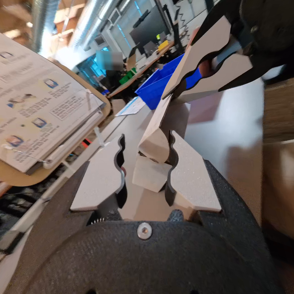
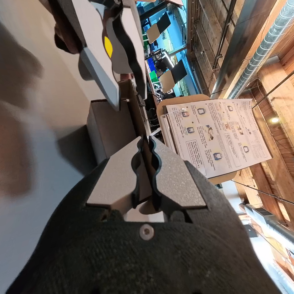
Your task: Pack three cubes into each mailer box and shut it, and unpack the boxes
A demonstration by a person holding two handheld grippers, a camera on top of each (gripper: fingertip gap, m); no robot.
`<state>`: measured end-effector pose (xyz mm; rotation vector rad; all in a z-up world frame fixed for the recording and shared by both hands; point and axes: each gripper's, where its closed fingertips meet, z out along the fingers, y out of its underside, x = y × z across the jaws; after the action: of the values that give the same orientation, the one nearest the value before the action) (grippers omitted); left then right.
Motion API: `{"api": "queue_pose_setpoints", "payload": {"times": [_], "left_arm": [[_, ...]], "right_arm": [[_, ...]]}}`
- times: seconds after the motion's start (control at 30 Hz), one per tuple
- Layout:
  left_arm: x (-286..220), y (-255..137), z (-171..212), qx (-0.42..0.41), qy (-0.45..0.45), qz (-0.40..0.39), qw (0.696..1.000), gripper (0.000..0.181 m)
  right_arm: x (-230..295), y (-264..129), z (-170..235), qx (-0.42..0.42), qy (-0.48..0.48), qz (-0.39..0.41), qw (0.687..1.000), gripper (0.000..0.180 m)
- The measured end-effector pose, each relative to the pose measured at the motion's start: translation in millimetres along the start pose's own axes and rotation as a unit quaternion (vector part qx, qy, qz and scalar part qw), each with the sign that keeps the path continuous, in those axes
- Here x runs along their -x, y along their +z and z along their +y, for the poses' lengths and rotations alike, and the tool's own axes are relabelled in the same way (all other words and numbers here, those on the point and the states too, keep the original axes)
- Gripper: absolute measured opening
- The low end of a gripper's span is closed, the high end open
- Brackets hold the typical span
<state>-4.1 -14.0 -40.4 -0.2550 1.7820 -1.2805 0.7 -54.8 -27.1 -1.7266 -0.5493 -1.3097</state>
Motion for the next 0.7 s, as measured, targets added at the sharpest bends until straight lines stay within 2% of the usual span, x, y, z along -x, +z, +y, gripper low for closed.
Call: {"api": "queue_pose_setpoints", "payload": {"times": [0.13, 0.23, 0.33, 0.4, 0.6, 0.7], "left_arm": [[-6, 3, 0, 0.005, 0.084, -0.029, 0.996, 0.025], [-1, 6, 0, 0.022, 0.126, -0.061, 0.99, 0.021], [17, 7, 2, 0.046, 0.151, -0.123, 0.98, 0.01], [22, 8, 3, 0.053, 0.151, -0.134, 0.978, 0.01], [32, 12, 4, 0.079, 0.104, -0.153, 0.979, 0.009], [33, 12, 1, 0.083, 0.104, -0.157, 0.979, 0.009]], "right_arm": [[2, 0, -1, 0.002, -0.023, 0.002, 1.0, 0.004], [1, 0, 1, 0.004, -0.028, 0.006, 1.0, 0.004], [1, -1, -3, -0.015, -0.016, 0.007, 1.0, 0.018], [-1, -3, -9, -0.034, -0.004, 0.014, 0.999, 0.028], [10, -10, -31, -0.091, 0.028, -0.025, 0.995, 0.019], [10, -3, -25, -0.075, 0.077, -0.025, 0.994, 0.015]]}}
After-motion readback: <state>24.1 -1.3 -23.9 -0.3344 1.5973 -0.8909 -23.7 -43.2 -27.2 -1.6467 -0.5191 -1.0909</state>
